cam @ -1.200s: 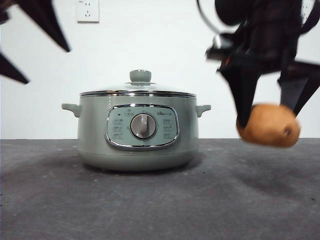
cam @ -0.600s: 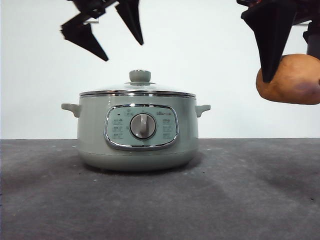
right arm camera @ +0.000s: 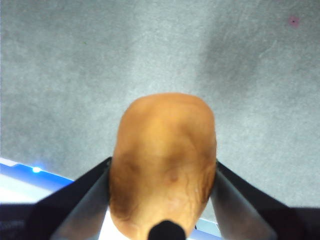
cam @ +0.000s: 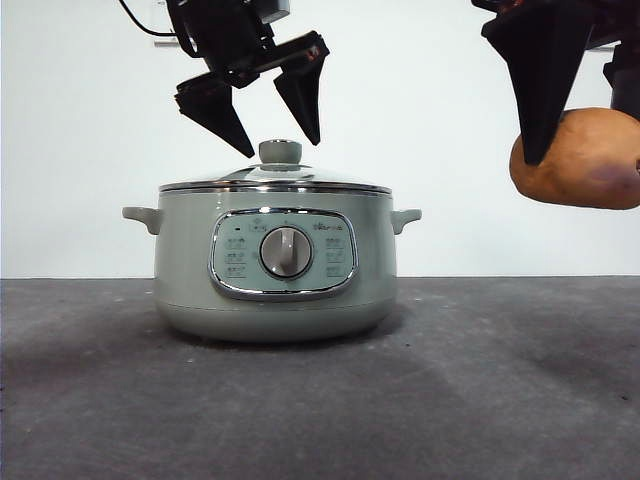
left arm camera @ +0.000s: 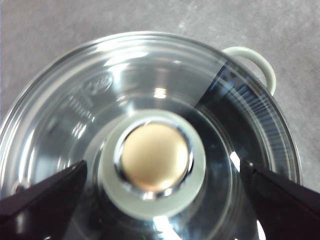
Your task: Pick up the potato,open the lid,put the potato in the pot,close the lid
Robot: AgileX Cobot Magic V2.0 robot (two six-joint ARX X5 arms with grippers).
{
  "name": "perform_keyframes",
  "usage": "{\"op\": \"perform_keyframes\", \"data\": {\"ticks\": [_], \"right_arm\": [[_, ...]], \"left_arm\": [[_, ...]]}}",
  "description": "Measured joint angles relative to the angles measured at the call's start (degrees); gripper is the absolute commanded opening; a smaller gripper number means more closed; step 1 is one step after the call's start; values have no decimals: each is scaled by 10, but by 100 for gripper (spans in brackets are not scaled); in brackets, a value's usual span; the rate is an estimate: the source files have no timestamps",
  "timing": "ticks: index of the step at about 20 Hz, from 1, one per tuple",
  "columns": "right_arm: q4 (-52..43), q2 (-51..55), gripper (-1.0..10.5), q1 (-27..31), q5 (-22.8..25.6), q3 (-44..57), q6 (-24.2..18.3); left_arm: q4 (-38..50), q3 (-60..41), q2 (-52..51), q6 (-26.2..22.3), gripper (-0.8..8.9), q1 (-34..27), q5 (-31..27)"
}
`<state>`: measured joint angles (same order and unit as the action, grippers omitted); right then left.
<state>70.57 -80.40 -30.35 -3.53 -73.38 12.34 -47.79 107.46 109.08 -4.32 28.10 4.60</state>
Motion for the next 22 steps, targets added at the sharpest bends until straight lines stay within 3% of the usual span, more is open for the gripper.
{"op": "perform_keyframes", "data": {"ticks": [2,5,16,22], "right_arm": [[0,0,-12,0,0,0,-1],[0,0,-12,0,0,0,-2],[-4,0,-12,0,0,0,-2],[-8,0,-12,0,0,0,-2]], "left_arm": [[12,0,0,-7,560,6,0],[14,0,0,-8,414,9,0],[9,1,19,-10,393,5,-5],[9,1,19,-12,-12,1,-9]]}}
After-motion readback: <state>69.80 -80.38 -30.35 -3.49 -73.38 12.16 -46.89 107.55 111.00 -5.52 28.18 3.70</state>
